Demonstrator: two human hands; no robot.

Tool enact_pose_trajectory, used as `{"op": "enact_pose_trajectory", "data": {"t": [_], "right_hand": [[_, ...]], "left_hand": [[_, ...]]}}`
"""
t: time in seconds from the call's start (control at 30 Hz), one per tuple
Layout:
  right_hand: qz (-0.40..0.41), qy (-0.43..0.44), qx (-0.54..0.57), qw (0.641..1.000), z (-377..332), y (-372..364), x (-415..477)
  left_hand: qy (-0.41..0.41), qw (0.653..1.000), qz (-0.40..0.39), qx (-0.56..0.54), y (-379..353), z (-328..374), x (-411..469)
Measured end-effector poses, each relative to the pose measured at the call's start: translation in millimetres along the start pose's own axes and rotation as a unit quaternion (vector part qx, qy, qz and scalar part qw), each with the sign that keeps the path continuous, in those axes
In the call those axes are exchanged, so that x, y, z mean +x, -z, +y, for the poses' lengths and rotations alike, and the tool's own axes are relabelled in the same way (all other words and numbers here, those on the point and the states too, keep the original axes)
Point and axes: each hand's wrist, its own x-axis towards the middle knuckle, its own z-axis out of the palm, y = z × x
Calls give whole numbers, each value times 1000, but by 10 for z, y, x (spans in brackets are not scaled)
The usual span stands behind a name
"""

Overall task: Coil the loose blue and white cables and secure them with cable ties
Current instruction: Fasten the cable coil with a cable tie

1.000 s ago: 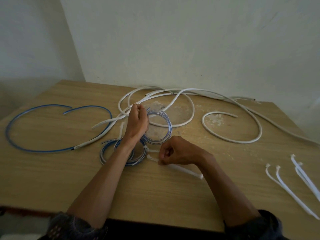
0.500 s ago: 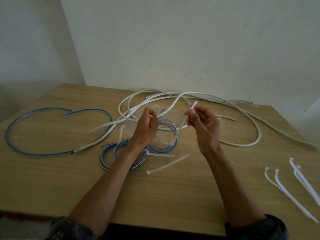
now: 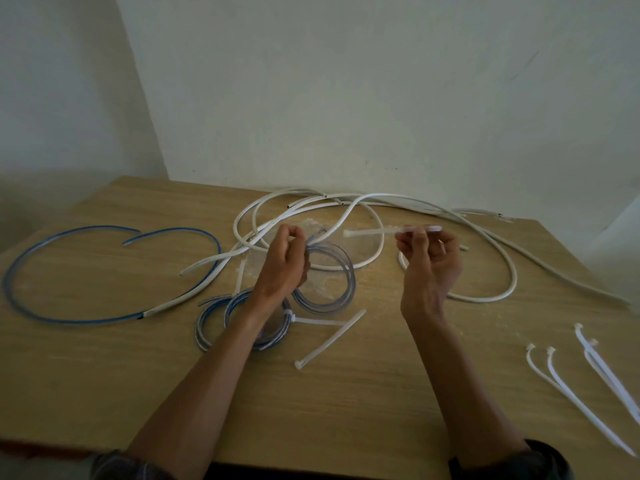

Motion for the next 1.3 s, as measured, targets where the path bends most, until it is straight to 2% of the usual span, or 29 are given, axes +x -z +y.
{"op": "enact_pose_trajectory", "data": {"t": [0.07, 0.17, 0.27, 0.4, 0.5, 0.7, 0.8, 1.0, 1.17, 1.23, 1.3], "right_hand": [[14, -18, 8, 1000, 21, 21, 33], [-4, -18, -2, 1000, 84, 19, 31], [-43, -36, -37, 998, 164, 16, 17], [-114, -108, -66, 985, 162, 22, -36], [-198, -79, -109, 971, 83, -33, -97], [-250, 6, -222, 942, 68, -111, -71], [-249, 20, -249, 936, 100, -131, -91], [-201, 23, -235, 951, 90, -124, -73], [-222, 29, -231, 947, 85, -157, -116], [-243, 70, -262, 931, 65, -147, -127], [-306, 149, -321, 884, 51, -93, -125]], "left_hand": [[-11, 998, -53, 26, -38, 11, -32], [-23, 996, -84, 37, -119, 12, -80], [-30, 994, -94, 40, -143, 30, -96], [-25, 988, -121, 97, -179, 51, -115], [-13, 980, -148, 133, -276, 79, -161], [5, 976, -162, 144, -269, 108, -142], [10, 976, -174, 131, -294, 115, -163], [6, 973, -199, 116, -342, 154, -195], [7, 979, -175, 105, -350, 119, -169], [35, 986, -151, 69, -296, 91, -130], [74, 991, -113, 23, -197, 61, -76]]}}
